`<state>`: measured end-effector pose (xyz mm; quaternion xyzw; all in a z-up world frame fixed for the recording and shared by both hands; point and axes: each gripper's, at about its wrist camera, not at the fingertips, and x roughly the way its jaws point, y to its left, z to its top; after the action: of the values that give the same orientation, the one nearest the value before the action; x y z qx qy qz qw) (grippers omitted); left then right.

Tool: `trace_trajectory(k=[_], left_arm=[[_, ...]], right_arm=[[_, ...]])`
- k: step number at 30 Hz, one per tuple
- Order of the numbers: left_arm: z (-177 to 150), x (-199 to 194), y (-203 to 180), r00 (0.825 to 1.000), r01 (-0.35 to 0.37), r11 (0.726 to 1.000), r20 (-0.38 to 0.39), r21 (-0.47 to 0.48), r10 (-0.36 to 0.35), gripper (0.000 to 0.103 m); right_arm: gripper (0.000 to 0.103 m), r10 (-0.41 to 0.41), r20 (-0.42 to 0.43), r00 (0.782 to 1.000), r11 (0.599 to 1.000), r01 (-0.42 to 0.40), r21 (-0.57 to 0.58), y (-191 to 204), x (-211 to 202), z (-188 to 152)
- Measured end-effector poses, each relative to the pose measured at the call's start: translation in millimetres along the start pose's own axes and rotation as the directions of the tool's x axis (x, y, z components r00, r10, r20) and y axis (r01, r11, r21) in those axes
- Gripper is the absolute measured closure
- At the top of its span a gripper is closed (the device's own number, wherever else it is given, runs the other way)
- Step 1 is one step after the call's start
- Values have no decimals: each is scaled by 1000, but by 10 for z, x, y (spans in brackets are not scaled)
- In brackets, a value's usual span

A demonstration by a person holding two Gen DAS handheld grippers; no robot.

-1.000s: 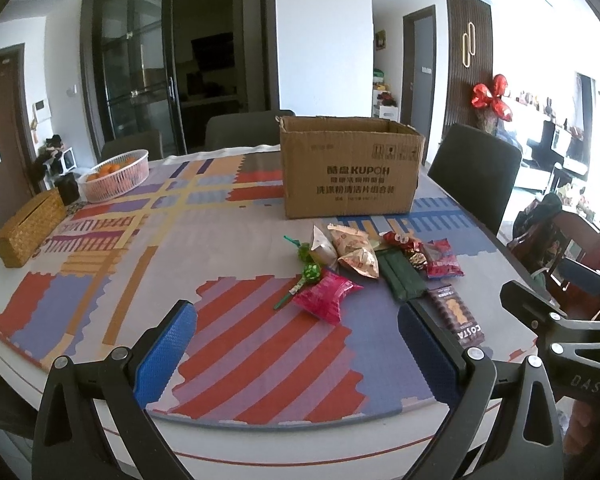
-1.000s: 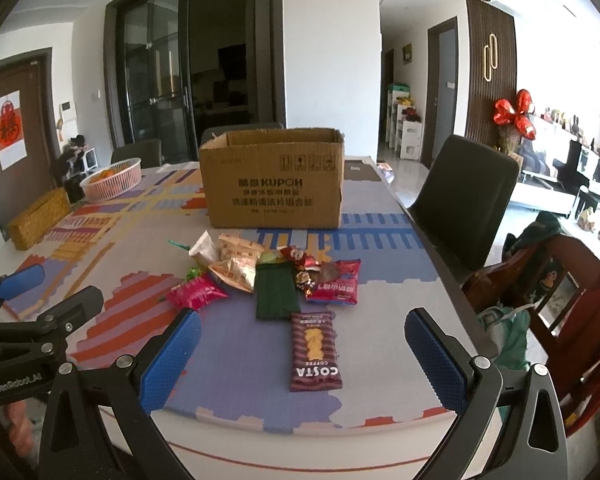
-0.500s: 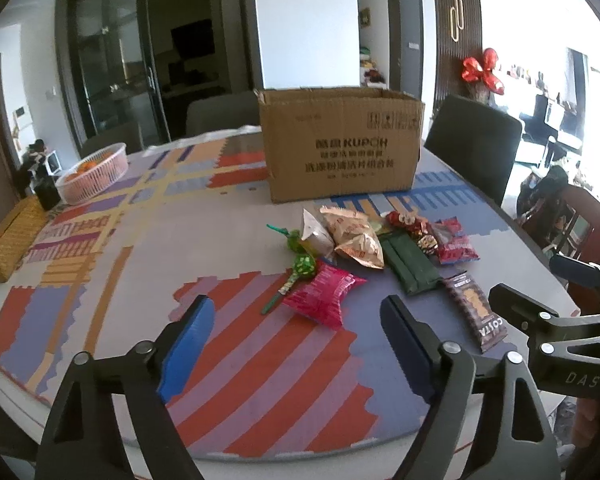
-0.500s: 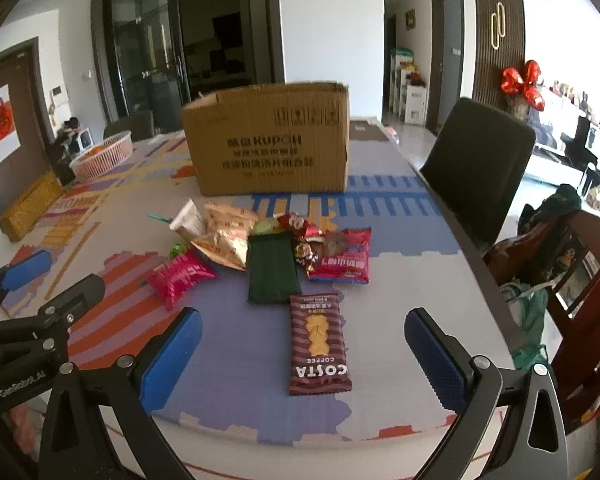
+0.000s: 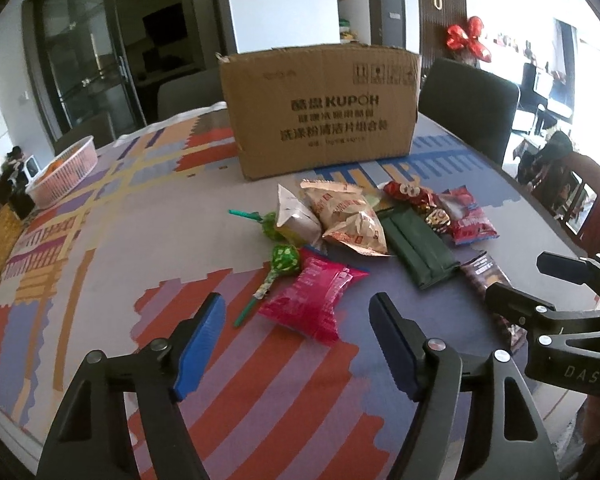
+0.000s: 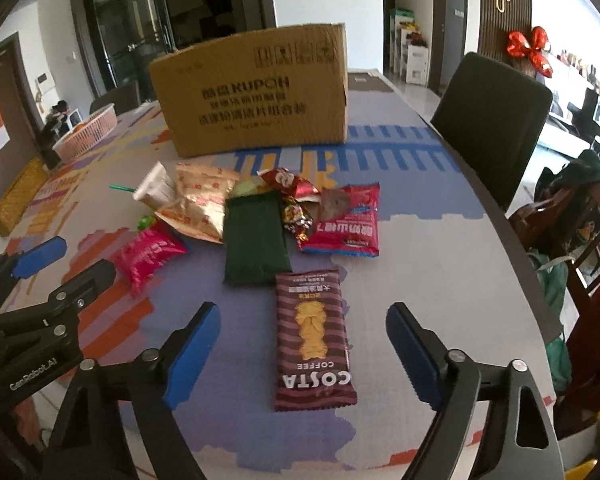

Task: Organize snacks
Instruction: 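Grasp the pink candy bag with left tool while right tool grasps the COSTA pack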

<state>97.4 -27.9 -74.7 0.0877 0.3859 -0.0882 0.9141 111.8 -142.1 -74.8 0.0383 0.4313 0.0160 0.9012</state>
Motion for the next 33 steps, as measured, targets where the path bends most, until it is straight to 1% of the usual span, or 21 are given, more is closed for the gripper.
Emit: trace_trajectory(k=[7, 16, 19, 22, 26, 28, 33], left_arm=[[56, 220, -31, 999, 29, 999, -28, 14, -28, 36], [104, 406, -38, 997, 61, 998, -57, 21, -59, 45], [113, 482, -24, 993, 88, 996, -84, 2, -88, 49], [114, 523, -8, 989, 110, 994, -98, -14, -111, 50], [98, 587, -13, 982, 136, 990, -128, -23, -138, 59], [83, 602, -11, 979, 149, 988, -136, -35, -153, 59], [73, 571, -39, 979, 154, 988, -135, -28, -156, 64]], right_arm=[[30, -2, -43, 999, 1000, 2, 0, -35, 164, 7], [40, 0, -63, 998, 1000, -1, -11, -30, 298, 52], [43, 2, -68, 998, 1000, -3, -16, -25, 332, 59], [47, 6, -73, 997, 1000, -7, -22, -14, 358, 62], [53, 11, -78, 997, 1000, -13, -25, -10, 374, 53], [56, 11, -77, 997, 999, -14, -30, -3, 380, 52], [59, 21, -72, 997, 999, -23, -35, -4, 387, 54]])
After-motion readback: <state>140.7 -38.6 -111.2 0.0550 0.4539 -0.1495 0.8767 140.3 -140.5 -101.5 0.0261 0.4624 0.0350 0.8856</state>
